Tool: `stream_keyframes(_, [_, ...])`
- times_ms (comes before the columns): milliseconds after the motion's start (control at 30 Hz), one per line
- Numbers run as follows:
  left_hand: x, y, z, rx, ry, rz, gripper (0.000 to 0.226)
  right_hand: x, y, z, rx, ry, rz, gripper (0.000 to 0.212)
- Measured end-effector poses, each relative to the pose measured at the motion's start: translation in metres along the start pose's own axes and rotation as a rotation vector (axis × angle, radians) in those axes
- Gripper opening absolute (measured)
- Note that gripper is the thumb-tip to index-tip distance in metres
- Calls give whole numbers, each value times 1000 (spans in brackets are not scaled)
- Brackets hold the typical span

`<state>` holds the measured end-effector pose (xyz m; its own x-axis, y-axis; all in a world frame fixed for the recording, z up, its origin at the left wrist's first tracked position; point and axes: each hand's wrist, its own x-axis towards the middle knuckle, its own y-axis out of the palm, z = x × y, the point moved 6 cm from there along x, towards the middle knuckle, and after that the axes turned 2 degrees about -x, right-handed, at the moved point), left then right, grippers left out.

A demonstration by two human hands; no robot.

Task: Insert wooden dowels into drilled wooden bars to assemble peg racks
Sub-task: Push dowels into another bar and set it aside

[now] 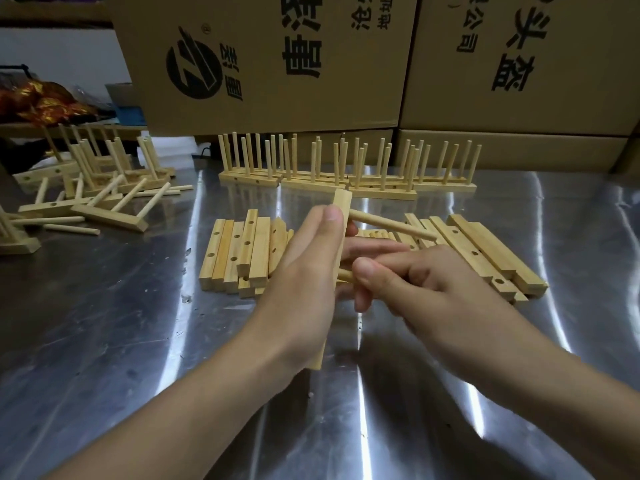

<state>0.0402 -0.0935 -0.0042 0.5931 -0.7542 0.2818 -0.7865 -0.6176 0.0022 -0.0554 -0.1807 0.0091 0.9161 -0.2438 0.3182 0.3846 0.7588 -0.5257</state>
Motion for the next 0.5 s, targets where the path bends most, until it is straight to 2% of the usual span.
stream_keyframes(100, [1, 1, -7, 66, 62, 29, 41, 0, -2, -1, 96, 30, 16, 45])
stream_keyframes(233, [2, -4, -6, 44, 31, 30, 44, -1, -1, 4, -201, -103, -88, 42])
stream_keyframes(300, [3, -5, -2, 25, 4, 19, 44, -1, -1, 5, -227, -114, -106, 41])
stream_keyframes(400, [3, -9, -3, 94, 50, -6, 43, 0, 0, 3, -48, -48, -52, 43])
stream_keyframes(500, [1, -5, -9, 174, 113, 78, 40, 0, 5, -6, 155, 167, 26, 46])
